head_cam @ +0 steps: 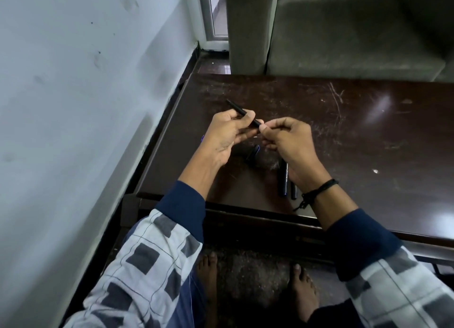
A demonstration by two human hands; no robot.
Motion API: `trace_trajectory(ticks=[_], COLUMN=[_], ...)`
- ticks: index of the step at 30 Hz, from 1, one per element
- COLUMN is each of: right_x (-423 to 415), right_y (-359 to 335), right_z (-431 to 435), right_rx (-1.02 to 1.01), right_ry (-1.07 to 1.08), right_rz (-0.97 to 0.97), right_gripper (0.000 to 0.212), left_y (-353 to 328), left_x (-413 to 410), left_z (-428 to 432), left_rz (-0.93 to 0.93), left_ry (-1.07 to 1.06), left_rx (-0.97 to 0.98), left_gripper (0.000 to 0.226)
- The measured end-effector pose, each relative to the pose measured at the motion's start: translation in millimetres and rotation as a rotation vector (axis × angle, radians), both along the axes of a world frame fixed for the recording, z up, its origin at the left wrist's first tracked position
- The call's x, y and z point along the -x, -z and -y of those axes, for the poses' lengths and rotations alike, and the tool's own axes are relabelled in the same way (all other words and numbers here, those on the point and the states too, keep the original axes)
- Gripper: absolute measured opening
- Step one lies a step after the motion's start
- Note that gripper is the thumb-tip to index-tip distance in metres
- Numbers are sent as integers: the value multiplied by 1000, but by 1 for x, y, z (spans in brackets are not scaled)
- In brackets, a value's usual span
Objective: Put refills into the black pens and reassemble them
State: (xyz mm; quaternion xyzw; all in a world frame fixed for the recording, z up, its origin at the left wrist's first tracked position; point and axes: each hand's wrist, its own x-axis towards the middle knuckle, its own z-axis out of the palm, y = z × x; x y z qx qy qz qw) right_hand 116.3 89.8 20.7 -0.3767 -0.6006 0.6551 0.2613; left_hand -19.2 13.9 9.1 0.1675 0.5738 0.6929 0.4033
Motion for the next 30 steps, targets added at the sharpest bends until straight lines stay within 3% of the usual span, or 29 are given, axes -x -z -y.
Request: trace_trajectory(ticks=[30], right_x=[2], right_y=[-1], right_z=[3], right_rx=[42], right_ry=[10], right_rz=[33], right_gripper=[18], left_y=[-7], left_x=[-6], left_z=[1], left_rz=[-30], left_ry=[-7], left_rx=[34], left_gripper=[9])
